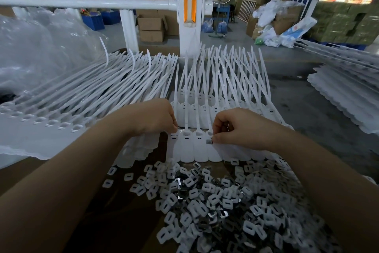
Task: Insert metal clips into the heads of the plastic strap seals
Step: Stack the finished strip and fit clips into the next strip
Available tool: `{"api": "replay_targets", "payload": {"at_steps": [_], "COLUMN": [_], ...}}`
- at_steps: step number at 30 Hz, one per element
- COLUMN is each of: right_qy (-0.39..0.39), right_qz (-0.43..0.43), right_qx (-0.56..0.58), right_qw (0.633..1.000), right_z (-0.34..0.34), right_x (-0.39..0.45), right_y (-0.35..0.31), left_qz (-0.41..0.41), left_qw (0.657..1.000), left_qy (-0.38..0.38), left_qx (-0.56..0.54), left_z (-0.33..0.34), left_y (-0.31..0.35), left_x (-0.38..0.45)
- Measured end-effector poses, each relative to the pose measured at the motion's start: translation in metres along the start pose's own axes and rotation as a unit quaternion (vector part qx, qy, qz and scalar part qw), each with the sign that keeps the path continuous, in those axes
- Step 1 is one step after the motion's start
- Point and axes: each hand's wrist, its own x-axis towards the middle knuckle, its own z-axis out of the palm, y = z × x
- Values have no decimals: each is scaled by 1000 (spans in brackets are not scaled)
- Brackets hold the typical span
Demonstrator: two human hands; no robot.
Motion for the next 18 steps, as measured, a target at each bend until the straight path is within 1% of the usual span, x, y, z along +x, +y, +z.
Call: {"api": "replay_targets", "payload": {"at_steps": [6,11,13,18], "right_qy": [3,2,2,4], "right_qz": [0,-3,-3,-4], "right_qx": [-1,0,-1,-3], "right_qw": [1000,1000,1000,1000], "right_z": [0,0,1,2], "right_x": [0,0,0,1], "right_y": [0,1,1,1], "left_qz": [-15,-18,-28,-50], "left_qw": [999,991,993,998], "left_qy": [1,7,4,6], "left_qx": [39,129,116,33], "left_z": [1,1,2,-1], "left_y": [2,5,5,1], "left_x": [0,0,3,8]}}
